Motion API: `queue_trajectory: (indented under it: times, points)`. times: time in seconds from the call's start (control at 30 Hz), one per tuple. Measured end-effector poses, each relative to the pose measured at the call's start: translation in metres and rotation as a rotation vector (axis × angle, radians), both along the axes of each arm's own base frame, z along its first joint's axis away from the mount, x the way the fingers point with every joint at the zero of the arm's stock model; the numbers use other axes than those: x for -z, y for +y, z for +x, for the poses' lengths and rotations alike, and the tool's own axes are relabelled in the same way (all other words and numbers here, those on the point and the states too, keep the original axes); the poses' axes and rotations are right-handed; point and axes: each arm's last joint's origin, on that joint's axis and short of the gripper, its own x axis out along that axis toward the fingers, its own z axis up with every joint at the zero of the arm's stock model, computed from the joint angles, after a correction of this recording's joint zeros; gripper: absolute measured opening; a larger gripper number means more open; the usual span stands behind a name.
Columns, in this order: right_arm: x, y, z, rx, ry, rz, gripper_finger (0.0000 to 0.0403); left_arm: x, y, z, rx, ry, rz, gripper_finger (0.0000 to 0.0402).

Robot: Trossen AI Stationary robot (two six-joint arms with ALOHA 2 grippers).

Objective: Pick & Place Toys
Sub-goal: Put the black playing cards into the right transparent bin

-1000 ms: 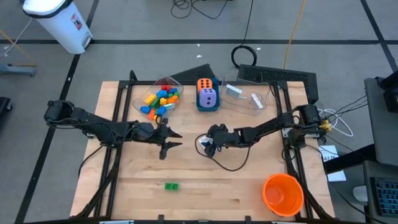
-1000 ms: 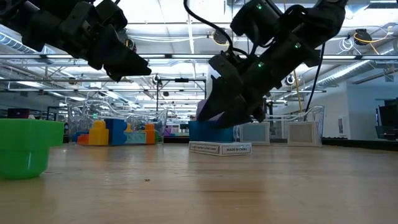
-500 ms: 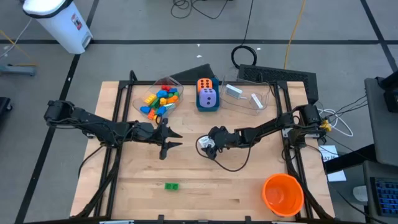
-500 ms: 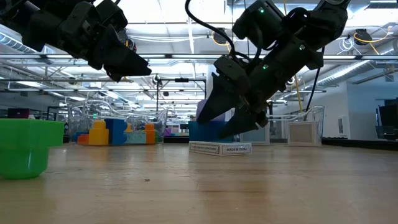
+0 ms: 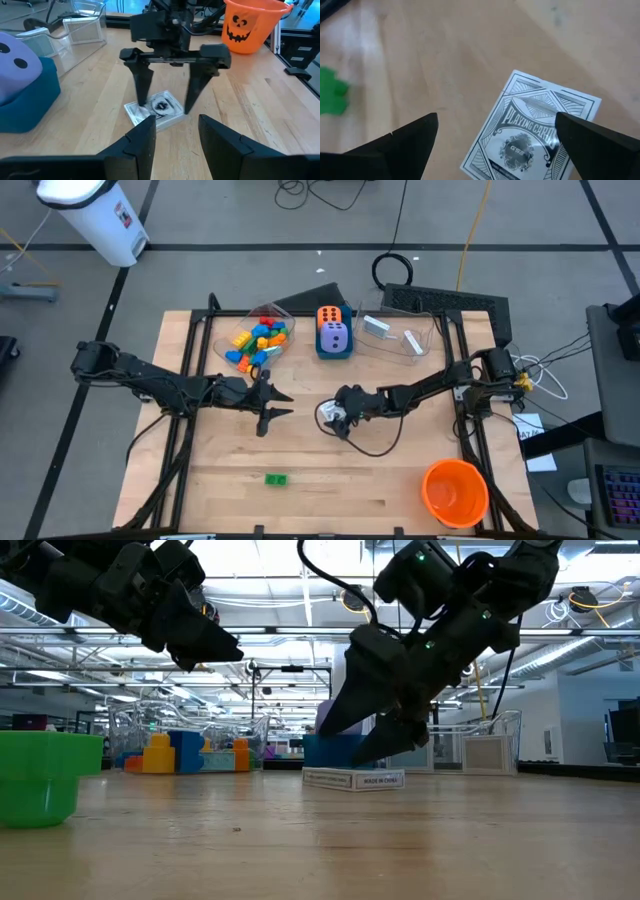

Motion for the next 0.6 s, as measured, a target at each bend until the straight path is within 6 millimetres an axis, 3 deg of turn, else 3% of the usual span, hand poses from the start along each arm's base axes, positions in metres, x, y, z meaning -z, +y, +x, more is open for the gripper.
queue_trajectory:
  times: [0.4, 0.6]
  points:
    - [0.0011, 0.0022, -0.0012, -0.055, 0.024, 0.045, 0.0399, -0.0001, 0.0000, 0.0001, 0.000, -0.001, 0.001, 0.0152]
    - [0.0070, -0.0020, -0.0082, 0.031, 0.125, -0.002, 0.0397, -0.0001, 0.0000, 0.0001, 0.000, -0.001, 0.000, 0.0152]
